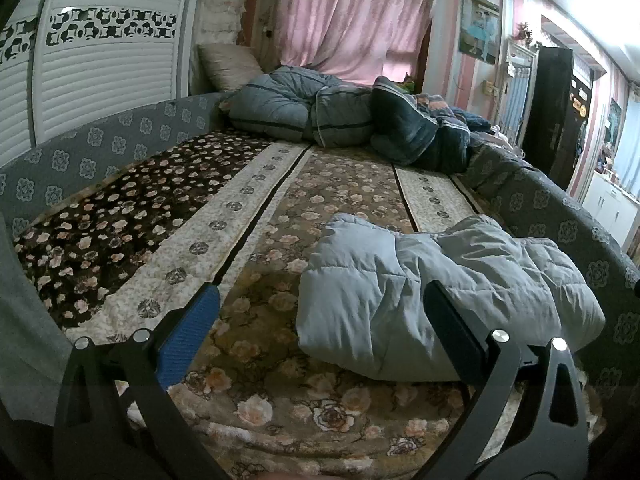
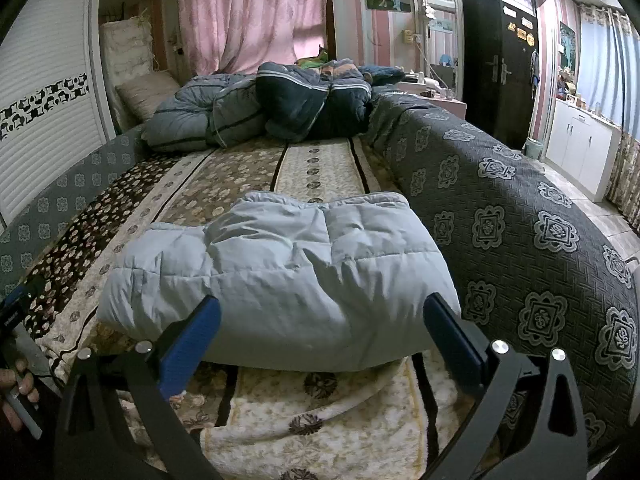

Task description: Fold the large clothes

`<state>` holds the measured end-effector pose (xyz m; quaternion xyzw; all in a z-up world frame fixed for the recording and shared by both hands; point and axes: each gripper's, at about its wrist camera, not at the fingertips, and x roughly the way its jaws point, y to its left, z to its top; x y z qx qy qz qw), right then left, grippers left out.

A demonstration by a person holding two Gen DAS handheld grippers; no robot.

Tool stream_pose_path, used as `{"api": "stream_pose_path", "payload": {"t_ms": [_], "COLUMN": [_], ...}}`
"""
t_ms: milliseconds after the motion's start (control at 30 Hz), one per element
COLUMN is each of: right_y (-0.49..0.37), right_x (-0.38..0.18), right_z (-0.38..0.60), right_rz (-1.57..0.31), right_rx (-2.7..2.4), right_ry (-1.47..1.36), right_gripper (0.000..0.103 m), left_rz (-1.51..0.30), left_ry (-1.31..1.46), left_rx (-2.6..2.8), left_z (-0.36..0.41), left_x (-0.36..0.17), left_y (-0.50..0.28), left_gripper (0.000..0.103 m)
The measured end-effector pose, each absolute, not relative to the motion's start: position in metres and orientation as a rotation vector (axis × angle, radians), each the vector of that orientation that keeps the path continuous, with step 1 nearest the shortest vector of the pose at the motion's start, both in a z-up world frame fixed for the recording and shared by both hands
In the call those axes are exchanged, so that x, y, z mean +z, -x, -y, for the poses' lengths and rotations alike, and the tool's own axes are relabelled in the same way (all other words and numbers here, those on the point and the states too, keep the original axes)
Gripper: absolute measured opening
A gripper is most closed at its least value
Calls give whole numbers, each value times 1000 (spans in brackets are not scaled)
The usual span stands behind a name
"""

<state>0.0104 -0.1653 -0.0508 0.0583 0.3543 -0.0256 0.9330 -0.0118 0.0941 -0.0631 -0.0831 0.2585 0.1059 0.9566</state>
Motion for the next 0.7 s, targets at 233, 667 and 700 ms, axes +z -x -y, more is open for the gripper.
{"api": "stream_pose_path", "payload": {"t_ms": [233,667,700], "right_y": [-12,-12,-12], "right_x": [-51,-54,-54], "right_z": [165,165,165], "right_rz": [-728,-732,-733], "right_rx": [-52,-59,-58], "right_ry": [-115,-122,-121], "right_gripper": [101,101,101], "left_rz": [-526,-501,-500], "left_ry": [172,144,144], "left_rx": [210,213,218], "left_z": [-94,-89,-89], "left_x": [-63,-61,-61], "left_y": [12,16,16], "left_gripper": [100,100,100]}}
